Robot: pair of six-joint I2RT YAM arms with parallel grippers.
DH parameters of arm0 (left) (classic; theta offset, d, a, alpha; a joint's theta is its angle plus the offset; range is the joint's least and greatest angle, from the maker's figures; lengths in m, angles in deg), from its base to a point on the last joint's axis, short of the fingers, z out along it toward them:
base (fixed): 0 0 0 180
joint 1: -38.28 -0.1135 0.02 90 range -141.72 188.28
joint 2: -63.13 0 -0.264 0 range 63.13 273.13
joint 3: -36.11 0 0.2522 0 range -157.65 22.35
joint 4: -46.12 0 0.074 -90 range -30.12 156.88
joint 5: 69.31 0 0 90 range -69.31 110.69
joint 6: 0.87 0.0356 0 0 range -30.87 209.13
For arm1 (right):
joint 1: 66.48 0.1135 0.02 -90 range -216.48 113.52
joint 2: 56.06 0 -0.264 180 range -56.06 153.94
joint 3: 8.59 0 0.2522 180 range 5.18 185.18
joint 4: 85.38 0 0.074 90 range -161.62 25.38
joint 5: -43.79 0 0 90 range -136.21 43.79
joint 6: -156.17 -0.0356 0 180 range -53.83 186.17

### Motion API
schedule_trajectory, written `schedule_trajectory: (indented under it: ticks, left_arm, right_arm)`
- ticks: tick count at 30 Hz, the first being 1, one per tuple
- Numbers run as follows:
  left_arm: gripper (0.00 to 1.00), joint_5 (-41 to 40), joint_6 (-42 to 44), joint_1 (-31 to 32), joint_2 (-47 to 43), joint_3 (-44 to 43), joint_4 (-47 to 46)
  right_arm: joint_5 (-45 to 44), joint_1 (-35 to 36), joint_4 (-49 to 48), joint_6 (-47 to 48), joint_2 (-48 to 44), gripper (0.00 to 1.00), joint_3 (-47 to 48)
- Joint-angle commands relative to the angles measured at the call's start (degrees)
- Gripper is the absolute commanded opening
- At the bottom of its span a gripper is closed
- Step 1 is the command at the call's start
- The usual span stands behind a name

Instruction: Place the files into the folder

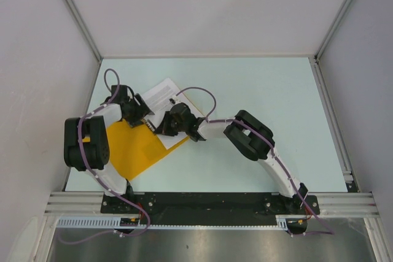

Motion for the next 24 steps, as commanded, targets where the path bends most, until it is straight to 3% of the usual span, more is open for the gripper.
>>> schedule_trajectory:
  ticks: [1,6,12,19,24]
  left_arm:
    - [0.73,1.0,-0.6,1.0,4.0,3.4,3.7]
    - [0.73,0.6,-0.2,1.5,3.3,3.4,4.2]
    - [0.74,0.1,1.5,3.1,2.5,1.9,4.9]
    - [0.76,2.4,1.5,6.6,4.2,0.3,4.9]
    - [0.76,3.7,0.4,9.1,5.1,-0.1,4.0]
  right_arm:
    - [8.3,-0.2,5.6,0.3,-1.2,0.0,-4.7]
    - [12.8,-0.7,-0.2,-4.5,-0.4,0.0,-4.6]
    - [12.6,-1.1,1.1,-3.7,-1.1,0.03,-4.6]
    - [12.3,-2.6,4.0,0.2,-3.3,0.29,-4.7]
    - [10.9,-3.6,8.4,4.3,-6.9,0.39,-4.9]
